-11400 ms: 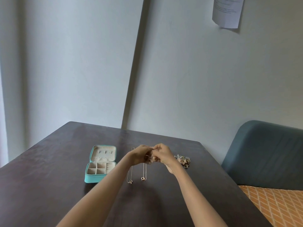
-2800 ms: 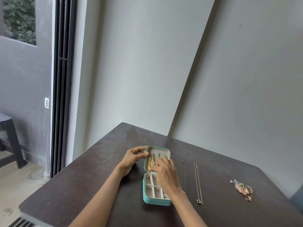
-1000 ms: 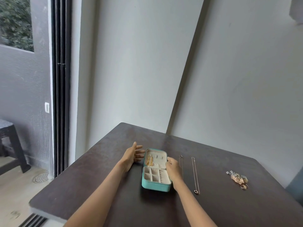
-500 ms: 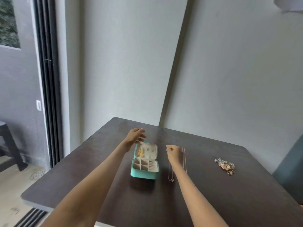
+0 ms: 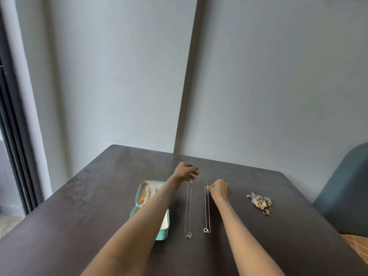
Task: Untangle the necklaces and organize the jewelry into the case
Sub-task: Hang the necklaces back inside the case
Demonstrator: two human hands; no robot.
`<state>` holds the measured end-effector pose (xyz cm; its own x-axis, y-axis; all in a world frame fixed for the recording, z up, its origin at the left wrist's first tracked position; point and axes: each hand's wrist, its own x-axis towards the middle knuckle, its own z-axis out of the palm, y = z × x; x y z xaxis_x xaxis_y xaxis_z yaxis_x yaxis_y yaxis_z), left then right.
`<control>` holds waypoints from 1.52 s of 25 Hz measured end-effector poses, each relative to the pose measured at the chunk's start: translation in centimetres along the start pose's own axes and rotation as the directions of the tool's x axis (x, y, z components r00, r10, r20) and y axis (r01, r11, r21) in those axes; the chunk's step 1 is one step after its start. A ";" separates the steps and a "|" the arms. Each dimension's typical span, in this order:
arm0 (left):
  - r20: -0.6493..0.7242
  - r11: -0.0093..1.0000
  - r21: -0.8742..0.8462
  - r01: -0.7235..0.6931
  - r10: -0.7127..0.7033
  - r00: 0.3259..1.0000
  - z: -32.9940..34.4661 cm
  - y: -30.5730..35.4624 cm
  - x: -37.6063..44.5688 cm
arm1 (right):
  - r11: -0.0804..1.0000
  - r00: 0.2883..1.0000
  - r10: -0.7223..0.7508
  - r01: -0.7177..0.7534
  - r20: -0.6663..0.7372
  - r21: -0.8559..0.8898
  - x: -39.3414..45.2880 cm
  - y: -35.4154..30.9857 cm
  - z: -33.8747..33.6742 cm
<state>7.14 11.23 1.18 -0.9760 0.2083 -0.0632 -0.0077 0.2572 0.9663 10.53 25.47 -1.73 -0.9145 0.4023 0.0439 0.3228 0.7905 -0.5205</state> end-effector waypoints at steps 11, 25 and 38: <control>0.012 0.997 -0.025 -0.074 0.074 0.997 2.6 0.2 1.2 | 0.884 0.964 -0.074 -0.055 0.256 0.464 1.8 0.3 -2.0; 0.404 0.921 -0.356 0.156 0.001 0.915 2.1 0.8 -4.9 | 0.723 0.985 -0.083 -0.044 0.150 0.689 -3.5 3.1 -7.0; 0.219 0.904 -0.426 -0.021 0.126 0.968 3.8 1.1 -5.4 | 0.861 0.904 -0.306 0.128 0.300 0.492 -5.9 2.0 -7.7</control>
<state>13.29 13.99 1.58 -0.8977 0.4406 0.0057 -0.0792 -0.1741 0.9815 18.45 28.22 3.58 -0.9982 -0.0169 -0.0569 0.0406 0.5049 -0.8622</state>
